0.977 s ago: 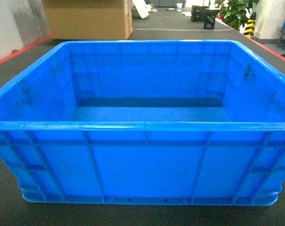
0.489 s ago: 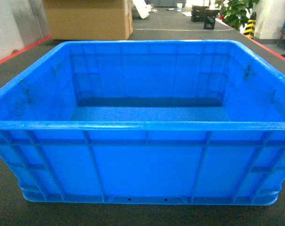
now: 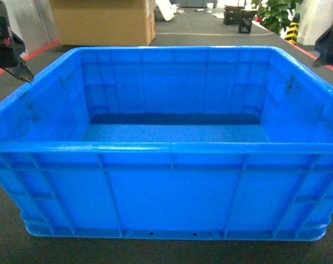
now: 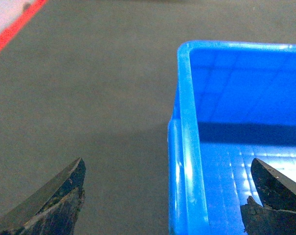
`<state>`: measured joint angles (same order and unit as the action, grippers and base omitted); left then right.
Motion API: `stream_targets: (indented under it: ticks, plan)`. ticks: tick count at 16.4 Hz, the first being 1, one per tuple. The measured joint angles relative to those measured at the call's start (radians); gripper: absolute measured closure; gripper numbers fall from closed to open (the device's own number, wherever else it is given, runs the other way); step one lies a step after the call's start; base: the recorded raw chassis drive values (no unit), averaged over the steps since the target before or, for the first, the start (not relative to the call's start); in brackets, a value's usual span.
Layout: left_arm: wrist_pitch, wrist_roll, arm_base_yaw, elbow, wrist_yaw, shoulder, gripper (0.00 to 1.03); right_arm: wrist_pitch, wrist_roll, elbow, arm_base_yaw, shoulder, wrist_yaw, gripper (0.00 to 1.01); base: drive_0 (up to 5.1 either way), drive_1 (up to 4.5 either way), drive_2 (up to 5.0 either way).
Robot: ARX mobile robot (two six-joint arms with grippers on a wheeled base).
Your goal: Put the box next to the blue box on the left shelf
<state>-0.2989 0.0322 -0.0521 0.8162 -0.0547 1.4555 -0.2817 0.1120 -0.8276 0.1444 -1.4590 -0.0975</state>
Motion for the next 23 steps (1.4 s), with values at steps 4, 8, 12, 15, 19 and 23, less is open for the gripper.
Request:
stream_targets:
  ticks: [4, 8, 12, 15, 19, 23]
  plan:
    - [0.208, 0.039, -0.041, 0.07, 0.001, 0.044, 0.05, 0.144, 0.048, -0.039, 0.014, -0.09, 0.019, 0.03, 0.0, 0.0, 0.0]
    - [0.311, 0.039, -0.055, 0.098, -0.021, 0.091, 0.05, 0.149, 0.076, -0.047, 0.04, -0.14, 0.024, 0.03, 0.0, 0.0, 0.0]
    - [0.349, 0.043, -0.064, 0.118, -0.014, 0.113, 0.05, 0.15, 0.086, -0.047, 0.04, -0.151, 0.023, 0.03, 0.0, 0.0, 0.0]
    - [0.362, 0.047, -0.076, 0.124, -0.013, 0.131, 0.05, 0.161, 0.098, -0.047, 0.039, -0.155, 0.014, 0.03, 0.0, 0.0, 0.0]
    - [0.379, 0.035, -0.084, 0.124, -0.024, 0.146, 0.27, 0.166, 0.102, -0.048, 0.039, -0.156, -0.009, 0.26, 0.0, 0.0, 0.0]
    - [0.365, 0.028, -0.082, 0.123, -0.051, 0.148, 0.67, 0.153, 0.093, -0.046, 0.038, -0.156, -0.035, 0.66, 0.0, 0.0, 0.0]
